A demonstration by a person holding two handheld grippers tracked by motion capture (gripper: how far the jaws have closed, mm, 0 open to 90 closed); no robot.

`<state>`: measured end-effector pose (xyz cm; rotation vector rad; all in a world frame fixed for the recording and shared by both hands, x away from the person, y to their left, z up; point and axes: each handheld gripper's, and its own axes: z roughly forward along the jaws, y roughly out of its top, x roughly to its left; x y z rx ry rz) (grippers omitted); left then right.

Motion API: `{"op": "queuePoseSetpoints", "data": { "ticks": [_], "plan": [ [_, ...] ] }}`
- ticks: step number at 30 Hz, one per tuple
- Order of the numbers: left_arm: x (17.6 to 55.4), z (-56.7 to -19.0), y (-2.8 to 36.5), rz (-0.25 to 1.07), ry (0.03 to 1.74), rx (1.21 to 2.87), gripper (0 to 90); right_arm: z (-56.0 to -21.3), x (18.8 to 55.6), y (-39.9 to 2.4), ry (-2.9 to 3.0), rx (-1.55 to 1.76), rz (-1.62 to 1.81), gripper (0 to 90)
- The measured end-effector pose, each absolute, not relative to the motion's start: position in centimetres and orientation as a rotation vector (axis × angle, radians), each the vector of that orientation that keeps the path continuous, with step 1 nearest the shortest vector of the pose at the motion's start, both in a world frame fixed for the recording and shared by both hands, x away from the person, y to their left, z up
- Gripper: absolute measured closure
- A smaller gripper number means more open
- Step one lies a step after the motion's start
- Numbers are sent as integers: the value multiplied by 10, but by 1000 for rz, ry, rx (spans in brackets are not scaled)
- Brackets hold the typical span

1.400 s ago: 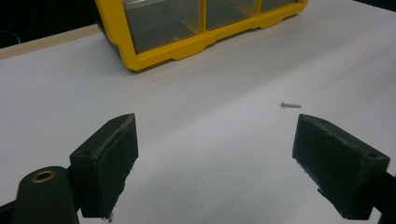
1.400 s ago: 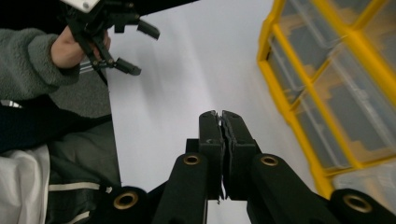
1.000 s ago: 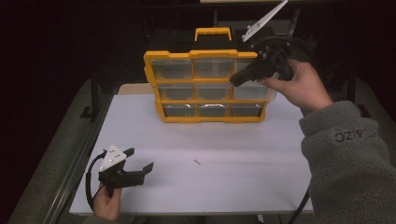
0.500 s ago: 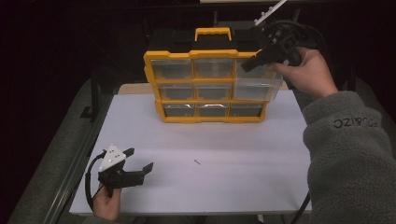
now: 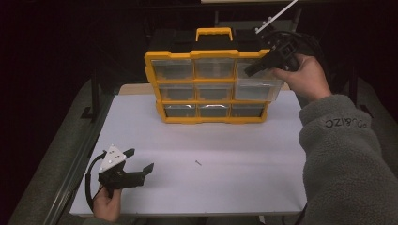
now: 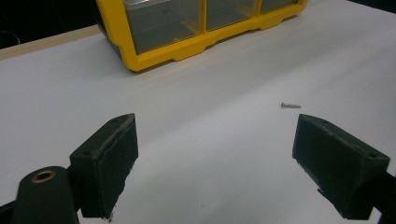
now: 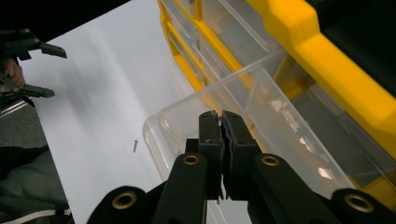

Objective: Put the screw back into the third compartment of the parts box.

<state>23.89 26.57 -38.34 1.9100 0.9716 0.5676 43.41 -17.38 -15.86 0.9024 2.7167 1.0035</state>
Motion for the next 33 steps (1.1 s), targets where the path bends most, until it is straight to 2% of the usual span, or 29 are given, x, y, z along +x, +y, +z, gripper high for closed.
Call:
{"op": "queuePoseSetpoints", "data": {
  "ticks": [9,15,33],
  "plan": [
    [239,-383,266,570,970,1913,138,-172,438,-173,2736,925,979,860],
    [239,-383,266,569,971,1911,138,-172,437,-171,2727,925,974,811],
    [238,-384,264,564,979,1904,138,-127,400,-156,2681,754,1104,753]
  ]
}}
